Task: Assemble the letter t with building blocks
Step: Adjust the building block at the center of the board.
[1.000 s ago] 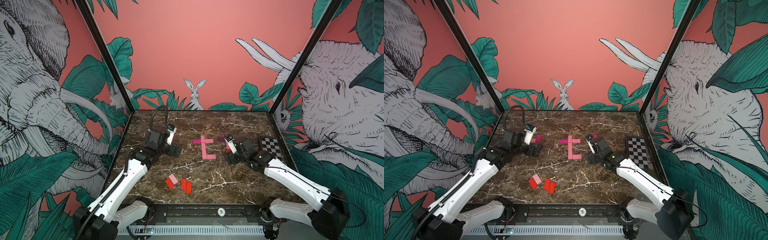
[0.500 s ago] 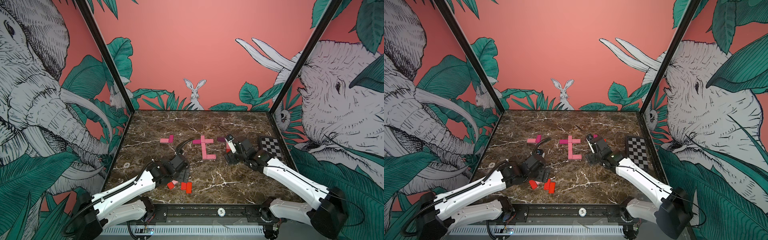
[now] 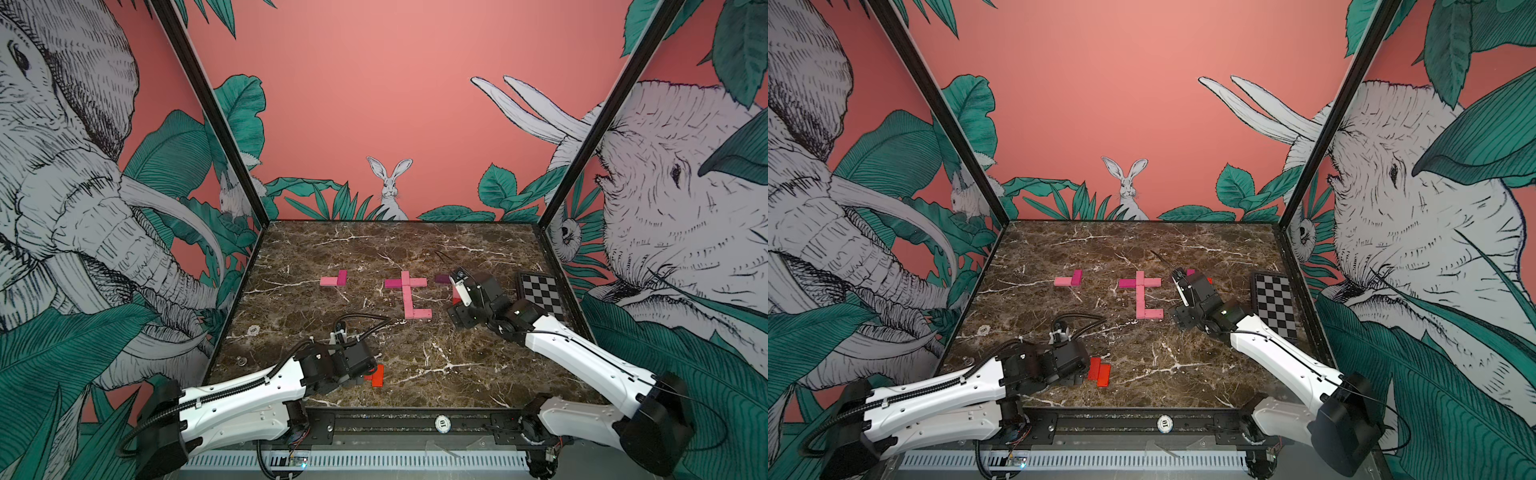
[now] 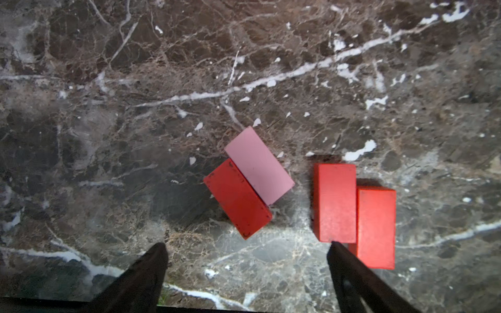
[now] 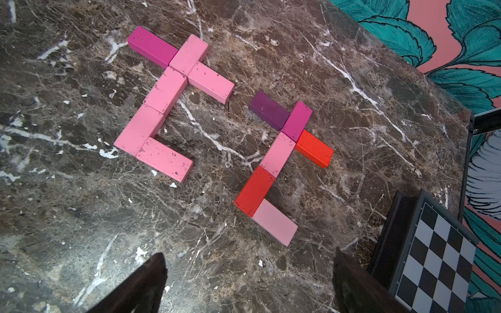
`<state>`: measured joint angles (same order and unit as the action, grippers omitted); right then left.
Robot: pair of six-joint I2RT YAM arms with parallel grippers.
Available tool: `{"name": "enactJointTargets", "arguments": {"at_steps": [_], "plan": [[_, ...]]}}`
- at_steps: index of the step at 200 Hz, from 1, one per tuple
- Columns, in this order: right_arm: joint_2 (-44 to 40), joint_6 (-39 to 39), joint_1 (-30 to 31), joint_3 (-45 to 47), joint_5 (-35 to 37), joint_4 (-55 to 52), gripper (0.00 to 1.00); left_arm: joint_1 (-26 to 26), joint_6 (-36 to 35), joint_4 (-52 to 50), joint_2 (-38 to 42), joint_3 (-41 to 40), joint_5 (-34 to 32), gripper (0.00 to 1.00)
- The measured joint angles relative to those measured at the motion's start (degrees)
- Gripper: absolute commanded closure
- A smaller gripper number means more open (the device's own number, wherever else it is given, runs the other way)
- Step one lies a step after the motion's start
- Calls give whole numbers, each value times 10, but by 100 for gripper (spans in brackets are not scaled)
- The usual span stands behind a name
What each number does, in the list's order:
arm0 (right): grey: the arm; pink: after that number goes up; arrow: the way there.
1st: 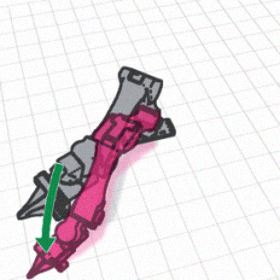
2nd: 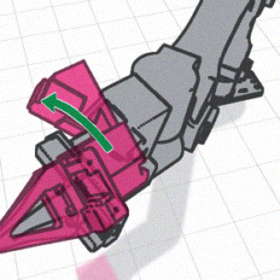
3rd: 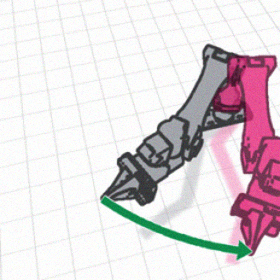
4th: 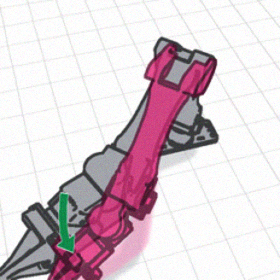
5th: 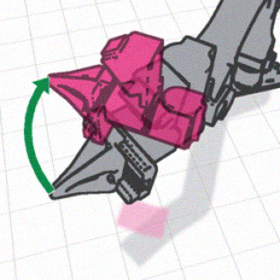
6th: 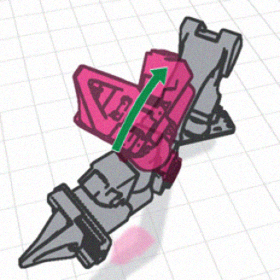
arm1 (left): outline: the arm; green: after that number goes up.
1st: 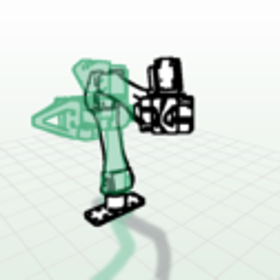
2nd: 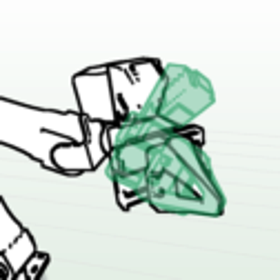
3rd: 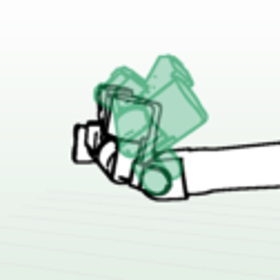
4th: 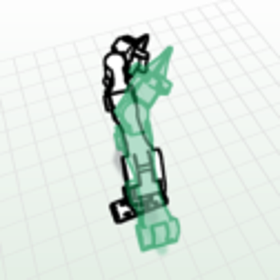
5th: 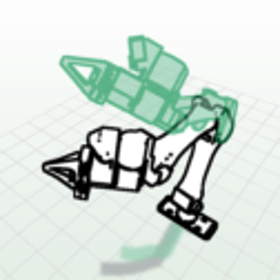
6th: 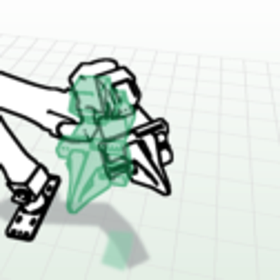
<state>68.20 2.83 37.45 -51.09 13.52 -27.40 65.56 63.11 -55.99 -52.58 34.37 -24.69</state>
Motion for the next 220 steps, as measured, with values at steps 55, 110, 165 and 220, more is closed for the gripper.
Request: {"name": "enactJointTargets", "arguments": {"at_steps": [55, 110, 165, 220], "plan": [[7, 0, 0, 0, 0, 2, 7, 0, 39, 1, 49, -52, 5, 19], [16, 0, 0, 0, 0, 4, 7, 0, 39, 58, -7, -65, 29, 22], [16, 0, 0, 0, 0, 6, 7, -14, 46, 119, -37, -103, 52, 27], [16, 0, -1, 0, 0, 6, 7, -75, 15, 146, -16, -122, 70, 30]]}}
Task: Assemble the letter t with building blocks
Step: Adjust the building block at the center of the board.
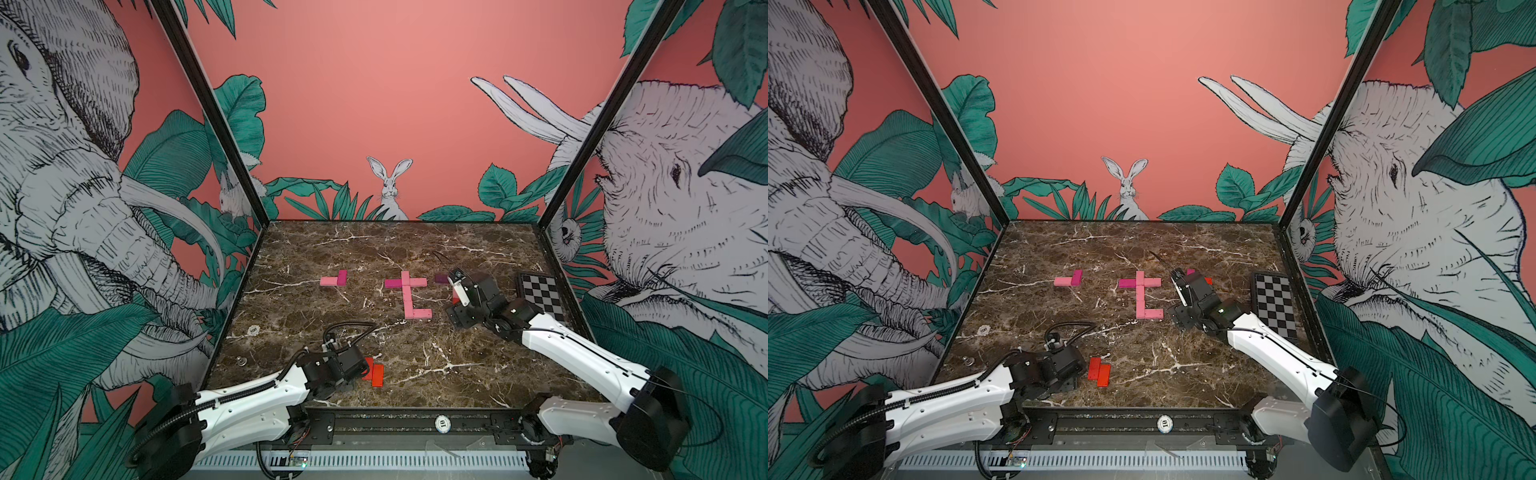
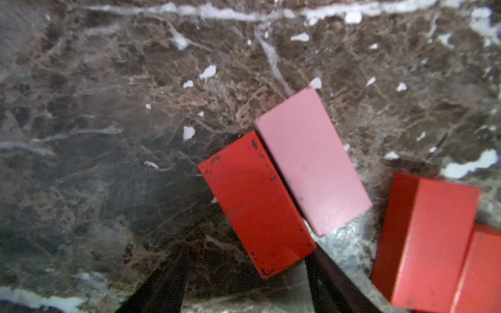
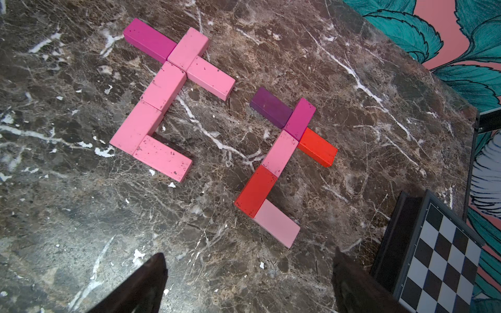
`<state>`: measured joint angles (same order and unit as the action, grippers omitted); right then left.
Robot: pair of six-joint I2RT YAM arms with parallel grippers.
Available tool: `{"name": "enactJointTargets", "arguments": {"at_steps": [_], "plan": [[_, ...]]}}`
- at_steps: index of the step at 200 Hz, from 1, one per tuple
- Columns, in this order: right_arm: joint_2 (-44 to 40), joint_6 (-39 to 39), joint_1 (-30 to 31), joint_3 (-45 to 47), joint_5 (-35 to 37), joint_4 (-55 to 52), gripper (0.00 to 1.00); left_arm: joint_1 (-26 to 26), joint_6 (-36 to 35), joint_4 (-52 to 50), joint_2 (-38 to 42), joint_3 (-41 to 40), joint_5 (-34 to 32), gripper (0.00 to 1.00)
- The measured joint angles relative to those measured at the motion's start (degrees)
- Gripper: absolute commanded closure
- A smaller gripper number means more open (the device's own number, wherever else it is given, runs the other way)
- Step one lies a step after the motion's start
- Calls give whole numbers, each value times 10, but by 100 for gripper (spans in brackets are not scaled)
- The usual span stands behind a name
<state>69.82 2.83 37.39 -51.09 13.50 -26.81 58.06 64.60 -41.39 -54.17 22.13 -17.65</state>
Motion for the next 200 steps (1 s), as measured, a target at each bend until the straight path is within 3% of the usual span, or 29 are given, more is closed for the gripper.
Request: {"name": "enactJointTargets", "arguments": {"at_steps": [40, 122, 155, 200], "plan": [[0, 0, 0, 0, 0, 0, 7, -18, -34, 18, -8, -1, 3, 28], [0, 0, 0, 0, 0, 0, 7, -47, -53, 60, -105, 41, 11, 29], [0, 0, 0, 0, 0, 0, 7, -67, -58, 66, -123, 52, 17, 41], [0, 0, 0, 0, 1, 0, 7, -83, -63, 62, -111, 48, 19, 50]]}}
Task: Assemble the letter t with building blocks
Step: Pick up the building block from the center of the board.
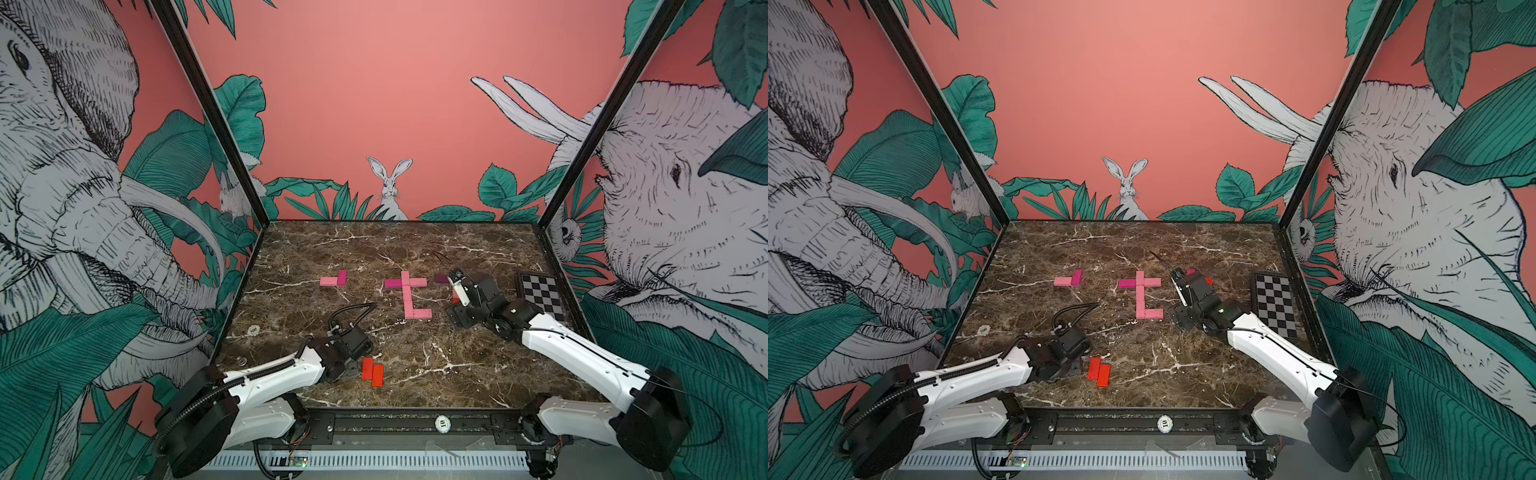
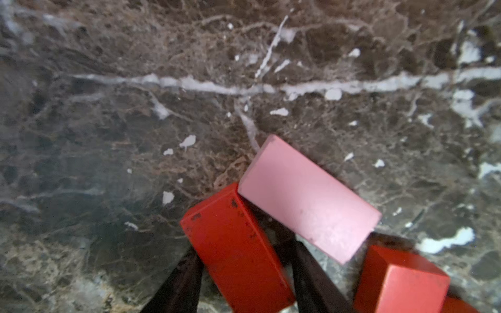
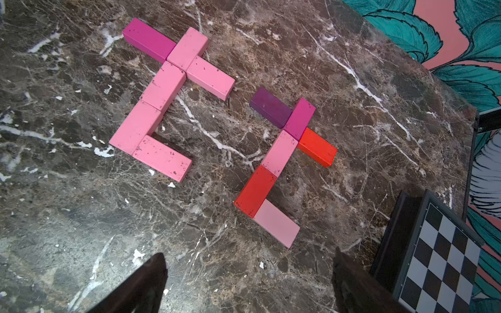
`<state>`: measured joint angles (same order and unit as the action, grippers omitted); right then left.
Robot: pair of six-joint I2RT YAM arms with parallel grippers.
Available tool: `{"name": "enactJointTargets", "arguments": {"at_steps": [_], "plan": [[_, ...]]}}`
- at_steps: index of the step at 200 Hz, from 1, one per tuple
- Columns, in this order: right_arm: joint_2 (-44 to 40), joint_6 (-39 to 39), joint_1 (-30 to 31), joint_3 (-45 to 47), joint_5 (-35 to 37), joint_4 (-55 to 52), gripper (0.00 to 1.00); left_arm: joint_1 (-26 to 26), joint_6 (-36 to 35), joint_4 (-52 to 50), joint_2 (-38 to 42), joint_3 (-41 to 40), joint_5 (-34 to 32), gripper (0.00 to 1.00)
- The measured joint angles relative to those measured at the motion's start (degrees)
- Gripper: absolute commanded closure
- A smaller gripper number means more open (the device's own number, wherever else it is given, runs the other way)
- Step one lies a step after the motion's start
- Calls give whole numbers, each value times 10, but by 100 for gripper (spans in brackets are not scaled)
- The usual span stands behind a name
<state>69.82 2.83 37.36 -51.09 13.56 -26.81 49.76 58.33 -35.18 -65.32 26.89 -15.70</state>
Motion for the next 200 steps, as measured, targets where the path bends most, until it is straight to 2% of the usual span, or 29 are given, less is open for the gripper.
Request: {"name": "enactJointTargets", "arguments": {"at_steps": [25, 68, 88, 110, 123, 156, 200], "plan": [[0, 0, 0, 0, 0, 0, 7, -4, -7, -8, 14, -6, 1, 58], [0, 0, 0, 0, 0, 0, 7, -14, -27, -23, 28, -8, 7, 80], [0, 0, 0, 0, 0, 0, 7, -16, -41, -34, 30, -5, 13, 88], [0, 0, 0, 0, 2, 0, 7, -20, -69, -71, 31, 20, 18, 93], [0, 0, 0, 0, 3, 0, 7, -25, -96, -93, 31, 54, 19, 100], [-1, 0, 0, 0, 7, -1, 8, -71, -223, -124, 23, 184, 25, 100], [-18, 0, 0, 1, 8, 0, 7, -191, -431, -137, -69, 348, 76, 100]]}}
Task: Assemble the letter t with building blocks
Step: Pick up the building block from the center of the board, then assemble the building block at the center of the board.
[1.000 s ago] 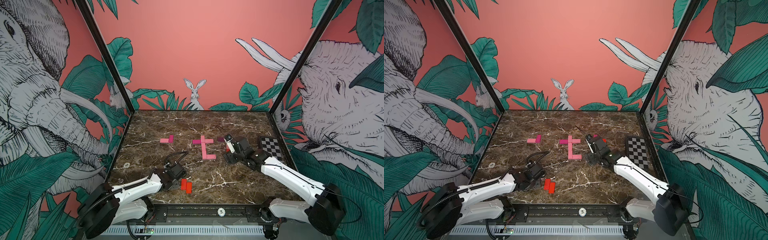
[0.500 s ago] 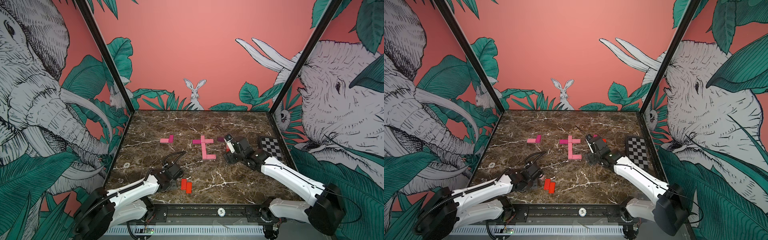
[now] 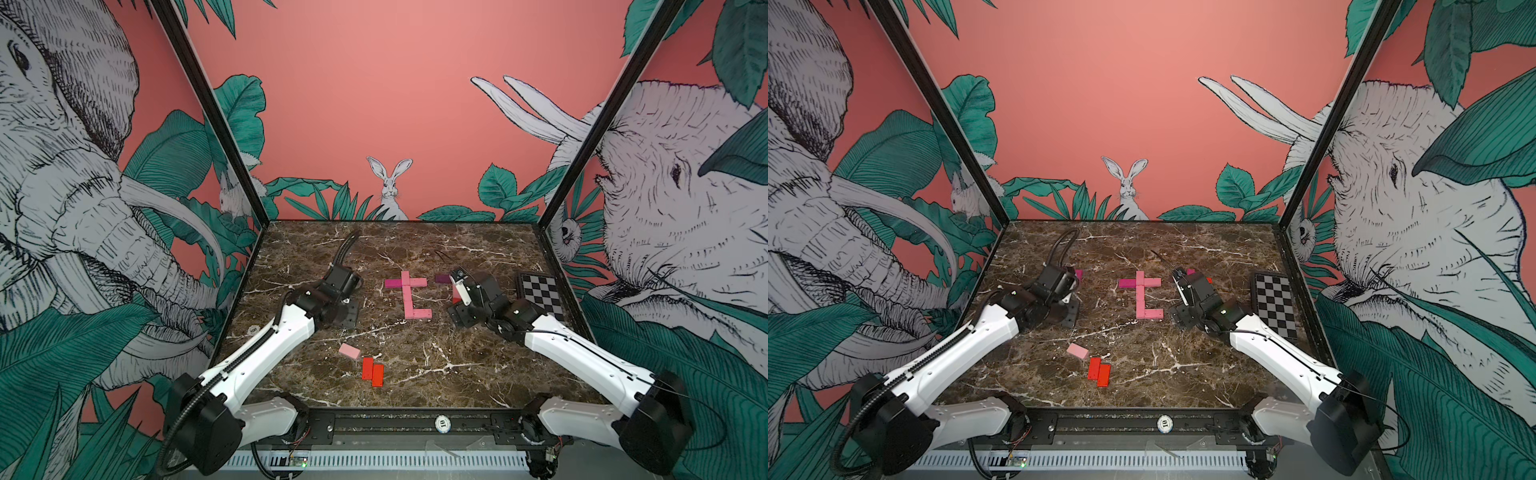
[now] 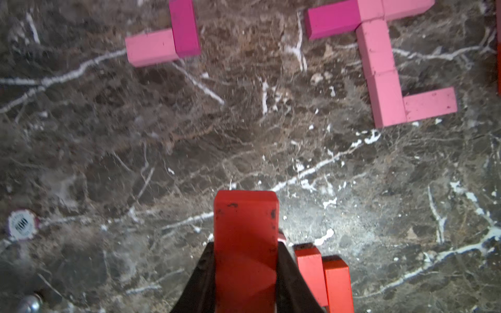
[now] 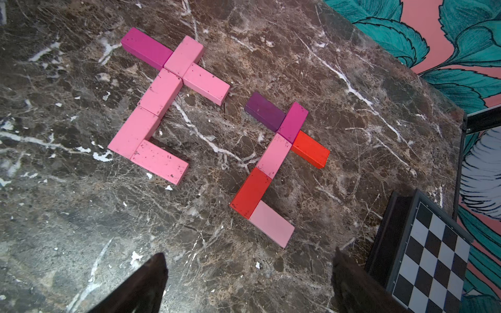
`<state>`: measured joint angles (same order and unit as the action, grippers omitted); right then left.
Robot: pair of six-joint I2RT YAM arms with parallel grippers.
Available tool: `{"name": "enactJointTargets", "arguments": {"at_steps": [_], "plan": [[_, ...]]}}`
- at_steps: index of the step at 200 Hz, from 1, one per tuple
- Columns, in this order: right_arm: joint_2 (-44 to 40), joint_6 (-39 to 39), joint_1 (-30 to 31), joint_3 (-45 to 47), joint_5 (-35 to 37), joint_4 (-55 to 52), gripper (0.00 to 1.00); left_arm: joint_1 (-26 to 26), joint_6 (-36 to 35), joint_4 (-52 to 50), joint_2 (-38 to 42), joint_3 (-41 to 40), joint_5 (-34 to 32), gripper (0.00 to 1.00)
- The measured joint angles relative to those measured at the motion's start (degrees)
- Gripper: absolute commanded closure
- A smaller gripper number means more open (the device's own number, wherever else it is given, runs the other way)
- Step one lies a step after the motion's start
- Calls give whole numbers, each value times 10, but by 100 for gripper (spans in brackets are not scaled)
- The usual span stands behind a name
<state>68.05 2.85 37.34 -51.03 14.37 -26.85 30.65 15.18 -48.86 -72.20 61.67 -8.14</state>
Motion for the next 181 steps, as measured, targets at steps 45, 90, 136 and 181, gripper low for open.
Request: {"name": "enactJointTargets", "arguments": {"at_steps": [45, 90, 136, 181], "plan": [[-4, 0, 0, 3, 2, 0, 7, -79, -172, -3, -133, 143, 45, 100], [-11, 0, 0, 9, 2, 0, 7, -97, -358, -18, -250, 274, 118, 100], [-14, 0, 0, 9, 3, 0, 7, -97, -527, -68, -381, 426, 150, 100], [-14, 0, 0, 9, 13, 0, 7, -104, -657, -101, -432, 460, 165, 100]]}}
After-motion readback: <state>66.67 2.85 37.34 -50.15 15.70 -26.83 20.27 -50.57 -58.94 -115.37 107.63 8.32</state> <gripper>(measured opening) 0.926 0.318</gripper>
